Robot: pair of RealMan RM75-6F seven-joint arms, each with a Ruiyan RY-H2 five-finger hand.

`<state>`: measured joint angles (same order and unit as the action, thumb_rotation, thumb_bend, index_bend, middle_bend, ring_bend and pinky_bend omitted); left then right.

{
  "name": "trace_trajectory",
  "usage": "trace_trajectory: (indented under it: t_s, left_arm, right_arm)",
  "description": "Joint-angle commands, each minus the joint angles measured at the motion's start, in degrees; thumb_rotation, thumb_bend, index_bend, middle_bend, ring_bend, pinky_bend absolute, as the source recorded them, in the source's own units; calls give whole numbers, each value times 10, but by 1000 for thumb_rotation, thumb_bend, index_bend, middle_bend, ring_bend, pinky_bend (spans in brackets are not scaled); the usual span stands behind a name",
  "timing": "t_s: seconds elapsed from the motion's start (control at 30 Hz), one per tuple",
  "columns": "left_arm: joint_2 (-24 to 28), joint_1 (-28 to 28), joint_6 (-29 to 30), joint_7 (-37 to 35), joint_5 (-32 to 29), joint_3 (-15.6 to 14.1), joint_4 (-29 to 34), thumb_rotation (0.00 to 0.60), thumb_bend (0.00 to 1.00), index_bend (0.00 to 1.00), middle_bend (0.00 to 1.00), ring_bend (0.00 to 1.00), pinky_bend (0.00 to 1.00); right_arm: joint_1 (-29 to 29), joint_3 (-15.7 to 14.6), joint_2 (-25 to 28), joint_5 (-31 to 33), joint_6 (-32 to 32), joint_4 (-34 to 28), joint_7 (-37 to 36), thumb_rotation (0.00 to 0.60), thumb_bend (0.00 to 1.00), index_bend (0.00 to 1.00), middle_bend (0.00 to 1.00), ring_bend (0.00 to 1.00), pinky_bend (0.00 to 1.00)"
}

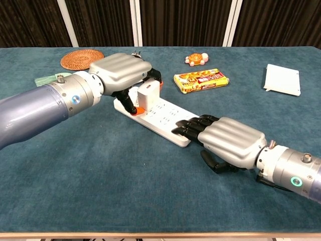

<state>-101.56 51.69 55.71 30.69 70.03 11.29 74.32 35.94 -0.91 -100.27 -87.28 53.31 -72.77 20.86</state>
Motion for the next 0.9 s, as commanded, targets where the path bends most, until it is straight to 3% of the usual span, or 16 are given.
trace_trajectory:
  t_s: [0.03, 0.2, 0.37, 0.6, 0.9]
  left_arm:
    - [7, 0, 9, -4, 5, 6, 13, 600, 408, 547, 549, 203, 125]
    - [28, -3, 30, -5, 13, 18, 42, 600, 402, 539, 545, 203, 125]
    - [59, -17, 53, -2, 21, 17, 73, 600, 396, 527, 533, 203, 125]
    - [100, -51, 71, 1, 20, -10, 104, 600, 374, 506, 517, 203, 125]
    - [131, -104, 84, 1, -4, -56, 110, 600, 226, 391, 417, 180, 83]
  right_arm:
    - [-1, 1, 1, 0, 3, -2, 2, 600, 841, 79, 82, 102, 137]
    - [-3, 8, 8, -10, 30, -18, 10, 600, 841, 77, 81, 100, 132]
    - [-8, 29, 25, -27, 83, -47, 30, 600, 841, 0, 55, 39, 69]
    - [-21, 69, 76, -34, 152, -112, 53, 600, 841, 0, 51, 35, 66]
    - [-66, 78, 170, -37, 224, -188, 41, 600, 839, 0, 48, 33, 66]
